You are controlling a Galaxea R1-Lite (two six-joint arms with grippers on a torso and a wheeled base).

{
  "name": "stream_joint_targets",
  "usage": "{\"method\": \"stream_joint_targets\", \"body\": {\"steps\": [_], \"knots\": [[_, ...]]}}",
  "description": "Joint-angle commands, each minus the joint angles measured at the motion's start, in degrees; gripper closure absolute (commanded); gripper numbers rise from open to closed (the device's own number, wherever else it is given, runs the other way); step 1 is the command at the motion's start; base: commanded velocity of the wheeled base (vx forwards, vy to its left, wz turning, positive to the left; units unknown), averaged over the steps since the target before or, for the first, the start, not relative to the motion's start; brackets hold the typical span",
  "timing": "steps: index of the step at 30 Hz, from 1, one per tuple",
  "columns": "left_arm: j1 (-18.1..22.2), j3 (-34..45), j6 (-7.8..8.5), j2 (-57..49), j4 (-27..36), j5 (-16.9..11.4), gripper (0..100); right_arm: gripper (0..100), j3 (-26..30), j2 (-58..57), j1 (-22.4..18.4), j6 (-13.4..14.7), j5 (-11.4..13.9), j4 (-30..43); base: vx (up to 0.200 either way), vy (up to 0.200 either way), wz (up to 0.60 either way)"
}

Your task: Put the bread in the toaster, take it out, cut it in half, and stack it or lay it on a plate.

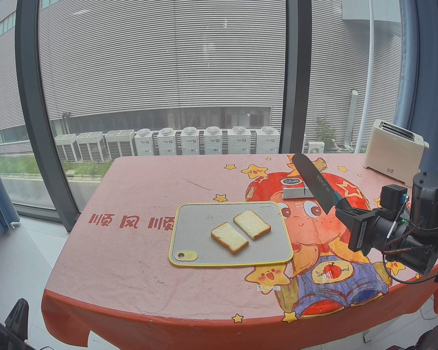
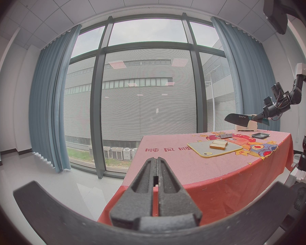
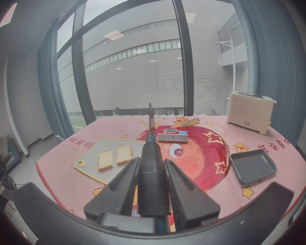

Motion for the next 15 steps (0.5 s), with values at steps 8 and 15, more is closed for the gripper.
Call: {"method": "stream_joint_targets", "body": {"steps": [8,15], "knots": [[0.0,1.0,0.02,-0.9,0.0,0.0,100,100,0.5,0.5,-3.1,0.1,-0.1,-0.1,0.000,0.000,0.00],[0.0,1.0,0.02,-0.9,0.0,0.0,100,100,0.6,1.8,-4.9,0.3,-0.1,-0.1,0.000,0.000,0.00]]}}
